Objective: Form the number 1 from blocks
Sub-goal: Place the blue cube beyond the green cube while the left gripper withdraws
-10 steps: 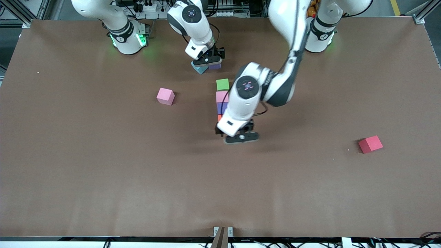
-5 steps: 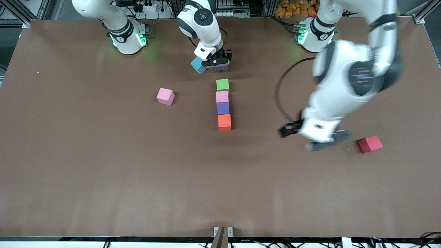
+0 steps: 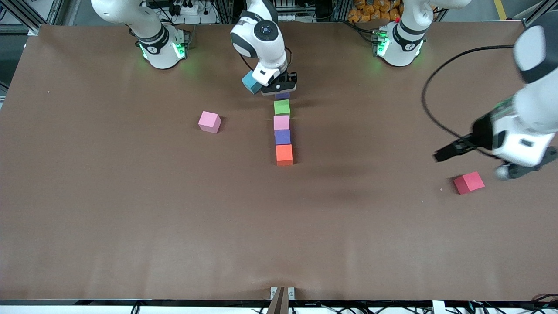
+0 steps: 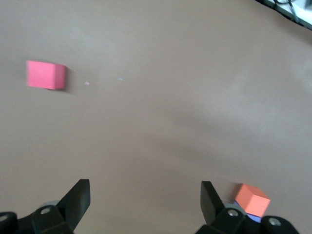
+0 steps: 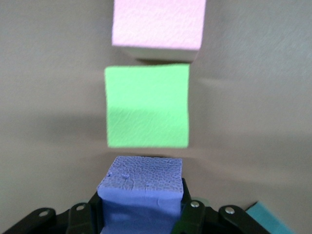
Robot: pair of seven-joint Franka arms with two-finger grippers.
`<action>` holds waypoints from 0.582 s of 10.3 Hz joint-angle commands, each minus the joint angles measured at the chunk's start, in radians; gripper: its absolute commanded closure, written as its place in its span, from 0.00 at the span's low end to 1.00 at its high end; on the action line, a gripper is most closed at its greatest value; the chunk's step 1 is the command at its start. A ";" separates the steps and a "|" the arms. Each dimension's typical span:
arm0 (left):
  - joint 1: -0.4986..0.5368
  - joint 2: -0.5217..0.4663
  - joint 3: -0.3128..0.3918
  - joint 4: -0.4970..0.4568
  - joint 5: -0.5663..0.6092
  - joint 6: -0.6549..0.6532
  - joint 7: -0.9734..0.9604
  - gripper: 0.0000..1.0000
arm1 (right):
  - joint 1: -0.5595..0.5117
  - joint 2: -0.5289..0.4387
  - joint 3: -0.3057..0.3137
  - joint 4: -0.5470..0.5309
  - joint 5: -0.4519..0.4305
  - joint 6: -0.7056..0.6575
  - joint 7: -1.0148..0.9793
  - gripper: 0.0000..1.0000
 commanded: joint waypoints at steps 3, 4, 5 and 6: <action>0.243 -0.099 -0.172 -0.041 0.067 -0.117 0.141 0.00 | -0.003 0.044 -0.031 0.061 -0.049 0.001 0.017 0.58; 0.255 -0.113 -0.172 -0.053 0.084 -0.119 0.180 0.00 | -0.003 0.053 -0.034 0.070 -0.052 0.001 0.017 0.58; 0.258 -0.123 -0.170 -0.072 0.102 -0.119 0.238 0.00 | -0.003 0.055 -0.036 0.071 -0.054 0.001 0.017 0.57; 0.263 -0.126 -0.170 -0.075 0.107 -0.119 0.246 0.00 | -0.005 0.055 -0.039 0.071 -0.066 0.001 0.017 0.55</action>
